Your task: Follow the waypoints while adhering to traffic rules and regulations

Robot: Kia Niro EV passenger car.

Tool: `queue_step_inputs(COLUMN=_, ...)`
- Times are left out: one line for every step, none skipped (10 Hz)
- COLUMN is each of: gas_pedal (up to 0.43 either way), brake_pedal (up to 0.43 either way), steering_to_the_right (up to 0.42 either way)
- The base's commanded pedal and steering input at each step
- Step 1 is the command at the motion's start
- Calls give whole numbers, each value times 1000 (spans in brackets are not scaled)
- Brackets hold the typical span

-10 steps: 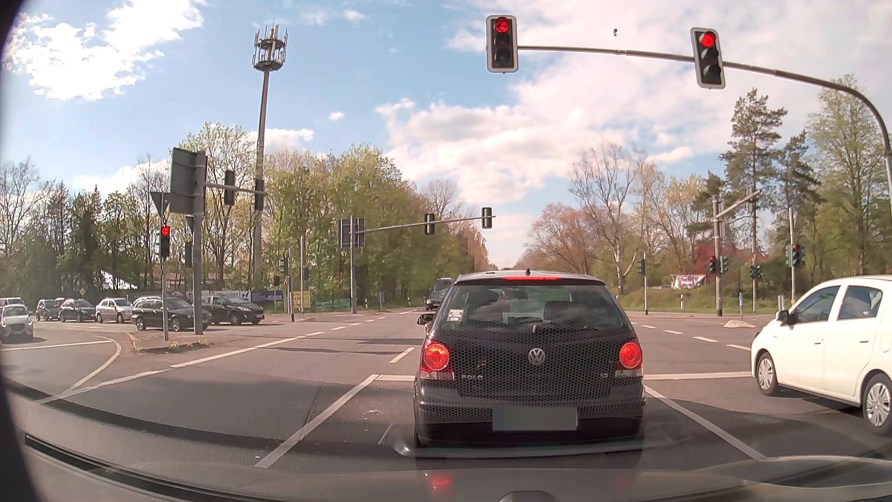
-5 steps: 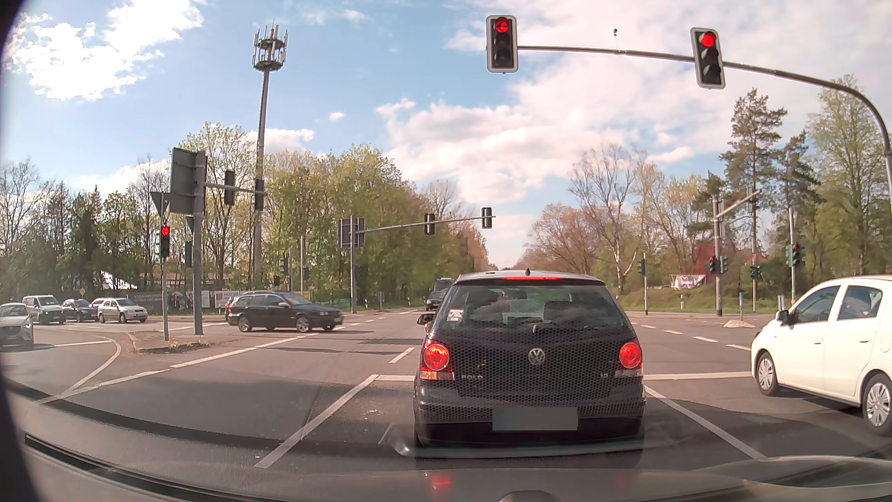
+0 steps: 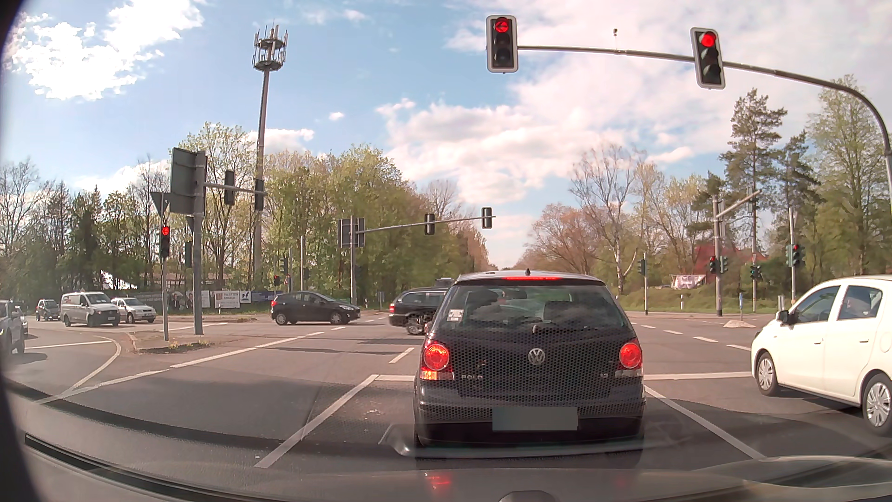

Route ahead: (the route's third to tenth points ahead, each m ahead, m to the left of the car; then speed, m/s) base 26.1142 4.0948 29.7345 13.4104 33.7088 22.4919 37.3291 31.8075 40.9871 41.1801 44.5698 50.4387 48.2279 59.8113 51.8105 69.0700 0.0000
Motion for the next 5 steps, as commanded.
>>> queue_step_inputs(gas_pedal=0, brake_pedal=250, steering_to_the_right=-1)
queue_step_inputs(gas_pedal=0, brake_pedal=250, steering_to_the_right=-1)
queue_step_inputs(gas_pedal=0, brake_pedal=244, steering_to_the_right=-1)
queue_step_inputs(gas_pedal=0, brake_pedal=250, steering_to_the_right=-1)
queue_step_inputs(gas_pedal=0, brake_pedal=250, steering_to_the_right=-1)
